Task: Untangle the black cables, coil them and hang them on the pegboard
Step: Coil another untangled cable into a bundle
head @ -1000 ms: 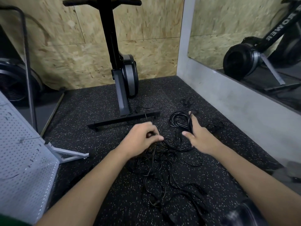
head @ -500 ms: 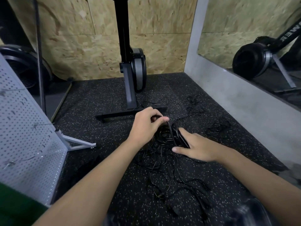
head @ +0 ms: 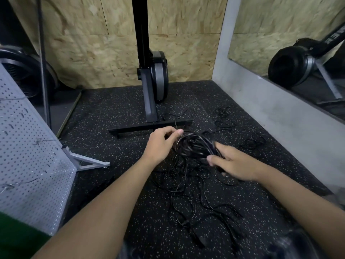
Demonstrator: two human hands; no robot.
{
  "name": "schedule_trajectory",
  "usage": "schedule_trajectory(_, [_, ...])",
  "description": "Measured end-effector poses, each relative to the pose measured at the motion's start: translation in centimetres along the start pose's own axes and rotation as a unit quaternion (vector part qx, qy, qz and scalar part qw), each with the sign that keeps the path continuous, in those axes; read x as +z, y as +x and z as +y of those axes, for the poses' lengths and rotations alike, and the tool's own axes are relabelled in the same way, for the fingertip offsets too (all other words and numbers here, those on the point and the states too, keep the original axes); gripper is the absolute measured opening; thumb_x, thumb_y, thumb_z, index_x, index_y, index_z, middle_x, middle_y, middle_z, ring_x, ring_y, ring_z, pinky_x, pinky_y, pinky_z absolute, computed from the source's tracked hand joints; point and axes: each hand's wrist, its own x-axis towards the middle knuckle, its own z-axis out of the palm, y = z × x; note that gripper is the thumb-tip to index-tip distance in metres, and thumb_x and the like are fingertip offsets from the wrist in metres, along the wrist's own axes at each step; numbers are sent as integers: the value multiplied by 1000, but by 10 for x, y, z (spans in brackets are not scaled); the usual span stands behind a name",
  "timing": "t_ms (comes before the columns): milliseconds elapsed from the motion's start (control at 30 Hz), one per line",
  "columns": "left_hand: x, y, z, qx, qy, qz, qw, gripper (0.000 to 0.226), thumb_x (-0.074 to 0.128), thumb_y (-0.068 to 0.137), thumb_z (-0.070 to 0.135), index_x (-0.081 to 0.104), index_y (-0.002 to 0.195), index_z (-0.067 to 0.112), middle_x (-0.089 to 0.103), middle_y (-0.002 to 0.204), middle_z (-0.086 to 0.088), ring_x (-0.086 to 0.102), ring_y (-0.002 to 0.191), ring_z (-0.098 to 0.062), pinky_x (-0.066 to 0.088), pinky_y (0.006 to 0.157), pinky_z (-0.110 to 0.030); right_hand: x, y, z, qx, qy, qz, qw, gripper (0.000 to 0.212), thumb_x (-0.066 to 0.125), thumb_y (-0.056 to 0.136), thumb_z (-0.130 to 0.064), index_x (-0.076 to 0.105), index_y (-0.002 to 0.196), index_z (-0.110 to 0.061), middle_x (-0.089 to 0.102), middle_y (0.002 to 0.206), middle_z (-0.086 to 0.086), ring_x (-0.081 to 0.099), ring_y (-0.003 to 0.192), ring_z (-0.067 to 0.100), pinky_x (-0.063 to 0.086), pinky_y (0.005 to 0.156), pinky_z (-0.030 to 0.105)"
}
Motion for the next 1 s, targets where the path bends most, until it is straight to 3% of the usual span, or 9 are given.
schedule_trajectory(67, [1, 0, -10, -19, 7, -47, 999, 29, 59, 104, 44, 73, 88, 25, 68, 76, 9, 59, 67, -9, 47, 67, -30, -7, -1, 3, -4, 59, 40, 997, 9, 51, 108, -26, 58, 108, -19, 64, 89, -7, 60, 76, 4, 54, 70, 28])
schedule_trajectory(200, [16, -2, -18, -61, -51, -95, 992, 30, 57, 103, 45, 77, 100, 23, 79, 98, 6, 73, 100, -19, 55, 100, -48, -9, 0, 10, -24, 79, 95, 992, 14, 53, 108, -26, 61, 118, -20, 69, 98, -11, 62, 89, -2, 48, 82, 22])
schedule_trajectory(333, [22, -5, 15, -93, -223, -81, 967, 16, 57, 106, 9, 68, 115, 2, 78, 98, -18, 77, 85, -25, 64, 86, -43, -4, 5, 15, -30, 82, 152, 985, 18, 53, 108, -20, 57, 124, -27, 70, 104, -10, 65, 98, 0, 52, 94, 21])
schedule_trajectory(433, [28, -8, 32, -128, -308, -87, 939, 20, 52, 107, 4, 67, 120, 6, 79, 102, -16, 78, 91, -28, 65, 85, -39, -2, 9, 15, -29, 66, 163, 984, 34, 54, 108, -23, 51, 141, -25, 65, 127, -18, 57, 120, -9, 44, 108, 18])
schedule_trajectory(533, [29, -8, 44, -162, -354, -94, 916, 26, 45, 108, -2, 67, 118, 6, 80, 102, -14, 79, 92, -27, 65, 83, -37, 1, 10, 14, -34, 35, 180, 983, 41, 53, 108, -27, 44, 148, -28, 60, 137, -18, 52, 130, -6, 40, 111, 23])
schedule_trajectory(633, [24, -6, 52, -204, -384, -98, 895, 27, 42, 107, -8, 66, 117, -2, 78, 100, -20, 79, 87, -28, 66, 72, -32, 2, 11, 12, -34, 6, 194, 980, 41, 51, 108, -27, 41, 148, -27, 61, 137, -14, 53, 129, -1, 42, 111, 28])
schedule_trajectory(800, [20, -5, 53, -216, -408, -109, 880, 23, 46, 104, -10, 67, 108, -3, 77, 97, -24, 79, 81, -29, 66, 72, -32, 1, 12, 13, -32, 34, 159, 986, 43, 54, 107, -29, 44, 148, -30, 62, 134, -20, 54, 127, -4, 42, 114, 31])
schedule_trajectory(900, [18, 0, 47, -170, -396, -112, 895, 20, 52, 102, -8, 70, 111, -2, 78, 100, -20, 78, 85, -27, 65, 81, -35, 2, 13, 10, -44, 66, 147, 986, 31, 55, 107, -21, 50, 137, -24, 68, 115, -9, 63, 110, 4, 48, 108, 33])
schedule_trajectory(1000, [13, 3, 33, -116, -358, -149, 914, 28, 54, 100, -5, 72, 118, 7, 78, 112, -5, 72, 108, -20, 59, 96, -37, 0, 13, 4, -59, 116, 173, 976, 17, 56, 106, -12, 57, 121, -20, 67, 99, 1, 65, 95, 11, 51, 96, 30])
